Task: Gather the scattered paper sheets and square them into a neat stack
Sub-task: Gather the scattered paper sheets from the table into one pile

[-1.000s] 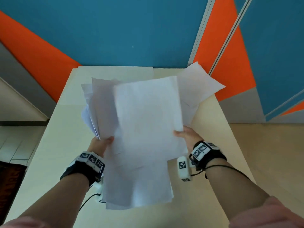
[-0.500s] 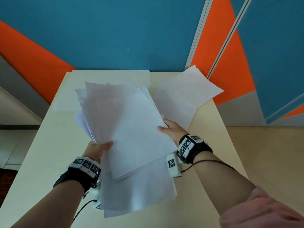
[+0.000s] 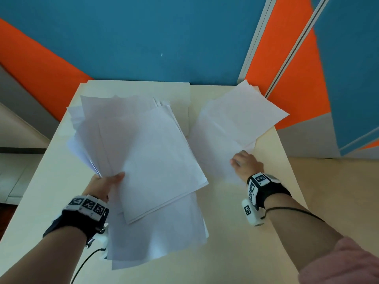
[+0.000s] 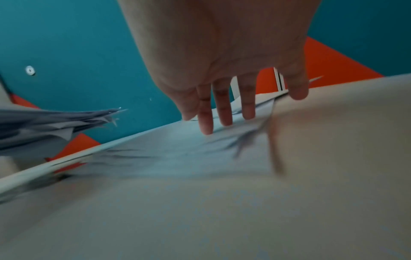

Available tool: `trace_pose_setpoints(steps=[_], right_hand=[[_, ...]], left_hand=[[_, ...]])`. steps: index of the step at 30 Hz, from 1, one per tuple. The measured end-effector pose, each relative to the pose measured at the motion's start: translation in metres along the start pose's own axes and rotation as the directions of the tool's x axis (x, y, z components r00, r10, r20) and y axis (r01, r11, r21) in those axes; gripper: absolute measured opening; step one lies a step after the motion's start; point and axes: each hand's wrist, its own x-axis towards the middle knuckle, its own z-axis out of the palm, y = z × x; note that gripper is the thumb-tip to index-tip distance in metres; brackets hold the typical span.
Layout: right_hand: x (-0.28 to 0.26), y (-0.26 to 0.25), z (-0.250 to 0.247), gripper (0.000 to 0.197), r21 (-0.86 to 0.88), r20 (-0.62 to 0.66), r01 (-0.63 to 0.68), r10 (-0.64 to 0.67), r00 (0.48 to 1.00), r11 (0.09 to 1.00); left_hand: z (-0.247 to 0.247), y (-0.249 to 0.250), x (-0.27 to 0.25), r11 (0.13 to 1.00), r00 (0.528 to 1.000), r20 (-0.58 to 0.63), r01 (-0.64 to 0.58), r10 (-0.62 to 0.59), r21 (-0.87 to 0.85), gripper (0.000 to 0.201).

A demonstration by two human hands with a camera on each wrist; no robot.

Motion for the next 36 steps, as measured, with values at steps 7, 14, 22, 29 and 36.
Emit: trace_pose_setpoints(steps=[7,14,22,29,36], right_hand=[[0.012,0.026,-0.013,0.045,0.217,-0.211,-0.357,0.401,0.891,0.909],[0.045,0.024,-0.030,0.092,0.301,0.053,-0.646,0.665,0.745,0.701],[0.076,0.035,-0.041,0.053,0.298,0.218,-0.649,0.612,0.760,0.700],[0.071,0.024,-0.030,0.054,0.403,0.066,-0.588,0.619,0.783,0.701],[0.055,0.024,-0.029,0.031,0.439,-0.249,-0.393,0.530,0.811,0.808]], left_hand=[[0.008,0.005,-0.002,1.000,1.000,-0.004,0.028,-0.028,-0.004,0.008],[0.009,0.004,0.003,1.000,1.000,-0.011,0.025,-0.025,0.013,0.011],[0.006,0.007,0.007,1.000,1.000,0.010,0.028,-0.028,0.012,0.011],[0.000,0.004,0.012,1.000,1.000,-0.009,0.019,-0.019,0.012,0.011],[0.001,0.003,0.012,1.000,1.000,-0.019,0.008,-0.008,0.025,0.014]])
